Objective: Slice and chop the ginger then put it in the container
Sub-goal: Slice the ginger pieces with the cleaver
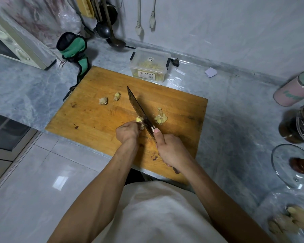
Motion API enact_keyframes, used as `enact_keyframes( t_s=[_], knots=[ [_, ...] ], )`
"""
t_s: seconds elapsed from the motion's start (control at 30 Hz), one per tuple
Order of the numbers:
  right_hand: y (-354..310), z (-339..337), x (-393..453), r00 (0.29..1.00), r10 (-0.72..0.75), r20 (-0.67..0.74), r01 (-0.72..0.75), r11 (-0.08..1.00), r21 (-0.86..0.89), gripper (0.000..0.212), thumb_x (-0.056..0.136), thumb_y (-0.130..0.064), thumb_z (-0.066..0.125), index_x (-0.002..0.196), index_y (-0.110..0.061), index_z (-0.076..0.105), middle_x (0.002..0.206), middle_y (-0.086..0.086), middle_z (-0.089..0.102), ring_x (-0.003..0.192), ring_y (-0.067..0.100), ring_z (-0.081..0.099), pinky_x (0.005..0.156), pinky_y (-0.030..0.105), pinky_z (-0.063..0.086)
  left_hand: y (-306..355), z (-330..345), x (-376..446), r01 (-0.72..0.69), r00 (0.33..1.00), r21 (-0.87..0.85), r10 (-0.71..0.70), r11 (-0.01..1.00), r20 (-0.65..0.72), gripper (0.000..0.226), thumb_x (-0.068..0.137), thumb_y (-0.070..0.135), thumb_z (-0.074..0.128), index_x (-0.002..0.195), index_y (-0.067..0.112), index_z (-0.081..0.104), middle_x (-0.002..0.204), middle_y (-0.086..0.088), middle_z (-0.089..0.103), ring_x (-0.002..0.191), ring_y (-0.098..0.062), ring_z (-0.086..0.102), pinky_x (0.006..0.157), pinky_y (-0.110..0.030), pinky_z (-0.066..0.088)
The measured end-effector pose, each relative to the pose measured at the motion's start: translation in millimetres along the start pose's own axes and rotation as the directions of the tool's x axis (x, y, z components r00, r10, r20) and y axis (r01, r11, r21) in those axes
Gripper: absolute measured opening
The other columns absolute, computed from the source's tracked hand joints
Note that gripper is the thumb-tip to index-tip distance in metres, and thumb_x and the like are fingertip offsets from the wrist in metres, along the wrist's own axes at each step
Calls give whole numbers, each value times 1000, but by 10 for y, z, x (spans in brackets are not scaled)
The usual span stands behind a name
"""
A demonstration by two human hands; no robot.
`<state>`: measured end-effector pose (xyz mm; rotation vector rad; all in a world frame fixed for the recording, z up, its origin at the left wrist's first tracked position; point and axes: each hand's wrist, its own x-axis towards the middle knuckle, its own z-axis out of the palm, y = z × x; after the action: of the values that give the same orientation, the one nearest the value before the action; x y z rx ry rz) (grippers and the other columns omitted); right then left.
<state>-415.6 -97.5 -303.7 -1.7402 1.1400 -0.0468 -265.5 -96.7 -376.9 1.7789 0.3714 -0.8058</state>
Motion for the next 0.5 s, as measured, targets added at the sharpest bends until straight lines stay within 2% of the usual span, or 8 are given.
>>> enact_keyframes(
  t_s=[0.17, 0.27, 0.33, 0.43, 0.5],
  knots=[
    [11, 22, 15, 1000, -12, 6, 12, 1000, -3, 67, 108, -51, 22, 64, -11, 53, 35, -6, 46, 31, 3, 45, 50, 30, 44, 25, -30, 9, 31, 1000, 39, -32, 999, 1, 34, 74, 0, 69, 44, 15, 68, 51, -3, 65, 59, -20, 64, 73, -34, 61],
    [13, 26, 20, 1000, -15, 7, 15, 1000, -7, 68, 108, -50, 21, 58, -13, 49, 33, -6, 44, 30, 3, 43, 49, 30, 44, 49, -27, -20, 30, 1000, 68, -30, 997, 5, 22, 71, 3, 74, 54, 15, 70, 48, -3, 61, 58, -20, 62, 74, -34, 62],
    [15, 25, 16, 1000, -18, 10, 18, 1000, -9, 69, 109, -50, 20, 56, -14, 47, 32, -6, 44, 29, 4, 42, 49, 29, 43, 59, -22, -40, 25, 1000, 78, -25, 997, -1, 21, 74, 2, 73, 58, 16, 70, 48, -1, 60, 57, -19, 60, 71, -32, 60],
    [16, 18, 14, 1000, -18, 14, 18, 1000, -16, 71, 109, -49, 19, 54, -14, 47, 32, -7, 45, 29, 3, 43, 50, 28, 44, 71, -13, -50, -1, 1000, 100, 0, 995, 7, 28, 76, -1, 70, 55, 16, 66, 55, -3, 60, 60, -19, 59, 61, -27, 54],
    [18, 10, 23, 1000, -20, 13, 20, 1000, -5, 70, 109, -49, 19, 54, -15, 46, 31, -7, 44, 28, 3, 42, 47, 27, 43, 72, -4, -53, -14, 1000, 120, 14, 993, 5, 31, 77, 0, 69, 52, 16, 64, 54, -3, 60, 60, -19, 58, 61, -26, 53]
  ],
)
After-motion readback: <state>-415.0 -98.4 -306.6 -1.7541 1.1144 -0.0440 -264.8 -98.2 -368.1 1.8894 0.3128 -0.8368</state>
